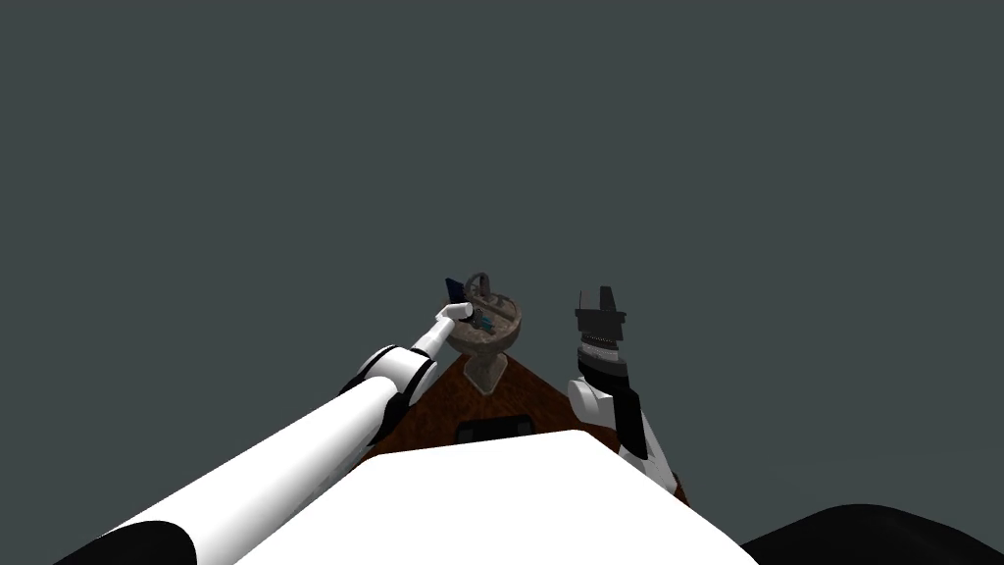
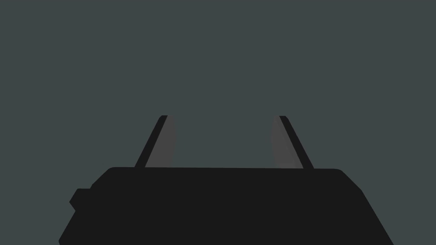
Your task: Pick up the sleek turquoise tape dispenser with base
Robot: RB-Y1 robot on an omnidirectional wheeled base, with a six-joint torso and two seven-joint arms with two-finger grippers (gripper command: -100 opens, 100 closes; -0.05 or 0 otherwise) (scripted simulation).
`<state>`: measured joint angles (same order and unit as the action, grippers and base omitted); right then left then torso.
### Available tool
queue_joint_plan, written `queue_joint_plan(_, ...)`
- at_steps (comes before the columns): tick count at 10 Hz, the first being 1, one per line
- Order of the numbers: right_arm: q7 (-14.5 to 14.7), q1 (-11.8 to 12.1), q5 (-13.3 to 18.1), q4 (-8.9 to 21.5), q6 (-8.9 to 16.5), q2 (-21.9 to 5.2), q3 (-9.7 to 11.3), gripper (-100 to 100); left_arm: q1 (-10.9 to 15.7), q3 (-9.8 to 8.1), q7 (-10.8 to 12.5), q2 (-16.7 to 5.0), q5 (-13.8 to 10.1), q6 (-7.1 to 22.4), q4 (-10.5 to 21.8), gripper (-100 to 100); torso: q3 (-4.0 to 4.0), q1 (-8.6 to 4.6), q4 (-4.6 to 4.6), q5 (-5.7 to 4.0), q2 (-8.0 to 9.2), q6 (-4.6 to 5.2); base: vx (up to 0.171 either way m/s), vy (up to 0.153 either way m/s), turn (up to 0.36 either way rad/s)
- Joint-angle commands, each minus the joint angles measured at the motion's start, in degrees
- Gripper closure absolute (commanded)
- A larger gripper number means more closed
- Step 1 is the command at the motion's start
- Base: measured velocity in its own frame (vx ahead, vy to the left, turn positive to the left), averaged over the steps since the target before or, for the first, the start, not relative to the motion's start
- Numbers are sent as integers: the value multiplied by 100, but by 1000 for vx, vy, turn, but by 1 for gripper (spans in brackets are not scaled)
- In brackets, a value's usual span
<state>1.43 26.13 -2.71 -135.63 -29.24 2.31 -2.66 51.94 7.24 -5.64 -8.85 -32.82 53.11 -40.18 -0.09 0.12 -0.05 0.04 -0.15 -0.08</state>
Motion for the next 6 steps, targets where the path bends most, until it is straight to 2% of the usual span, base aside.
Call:
queue_joint_plan(1, 0, 0, 0, 0, 0, 0, 0, 0, 44, 40, 123, 242, 188, 49, -59, -100, 0, 0, 0, 0, 0, 0, 40, 46, 164)
queue_joint_plan(2, 0, 1, 0, 0, 0, 0, 0, 0, 108, 66, 165, 413, 328, 6, 1, -100, 0, 5, 0, 1, 0, -2, 62, 62, 264)
queue_joint_plan(3, 0, 1, 0, 0, 0, 0, -1, 0, 108, 66, 165, 463, 328, 6, 1, -100, -4, 10, -1, 2, -8, -3, 49, 39, 78)
queue_joint_plan(5, 0, 0, 0, 0, 0, 0, 0, 0, 235, 119, 249, 866, 608, -79, 120, -100, -1, 3, -1, 1, -2, -1, 54, 46, 195)
queue_joint_plan(6, 0, 1, 0, 0, 0, 0, -1, 0, 235, 119, 249, 905, 608, -79, 120, -100, -4, 7, -1, 1, -7, -2, 53, 35, 73)
